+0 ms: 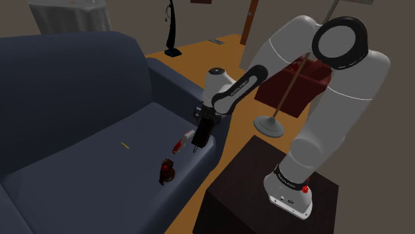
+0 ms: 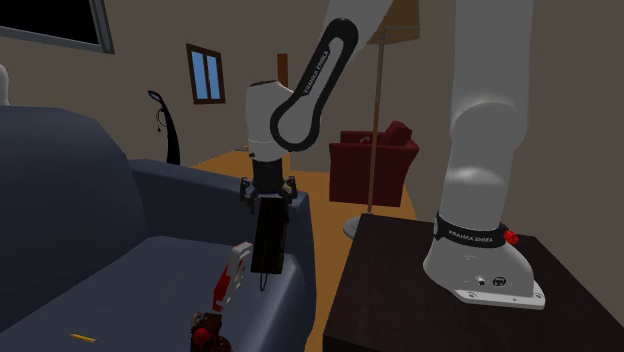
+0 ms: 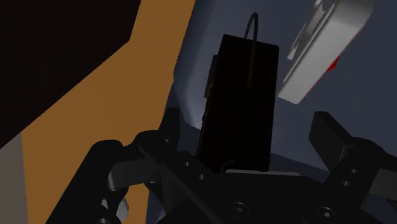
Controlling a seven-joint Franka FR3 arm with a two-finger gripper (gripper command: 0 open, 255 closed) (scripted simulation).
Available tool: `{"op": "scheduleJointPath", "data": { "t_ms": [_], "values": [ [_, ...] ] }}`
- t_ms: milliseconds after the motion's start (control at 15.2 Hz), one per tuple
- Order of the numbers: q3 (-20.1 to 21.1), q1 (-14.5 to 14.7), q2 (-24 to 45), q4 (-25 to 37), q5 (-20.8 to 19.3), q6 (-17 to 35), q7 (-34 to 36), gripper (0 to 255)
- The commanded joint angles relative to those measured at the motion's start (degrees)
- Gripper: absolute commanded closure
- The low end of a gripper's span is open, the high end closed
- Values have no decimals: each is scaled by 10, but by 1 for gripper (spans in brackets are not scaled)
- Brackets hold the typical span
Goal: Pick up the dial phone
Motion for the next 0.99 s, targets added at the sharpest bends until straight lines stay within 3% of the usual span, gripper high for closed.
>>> {"op": "scheduleJointPath", "data": {
  "t_ms": [0,198,792,858,924],
  "values": [
    [-25,7,44,25,-56,20,78,0],
    [-73,32,105,67,-117,42,173,0],
    [-108,58,167,83,-162,87,215,0],
    [-108,58,167,84,-162,86,215,255],
    [-108,59,167,84,-162,86,216,255]
  ]
}}
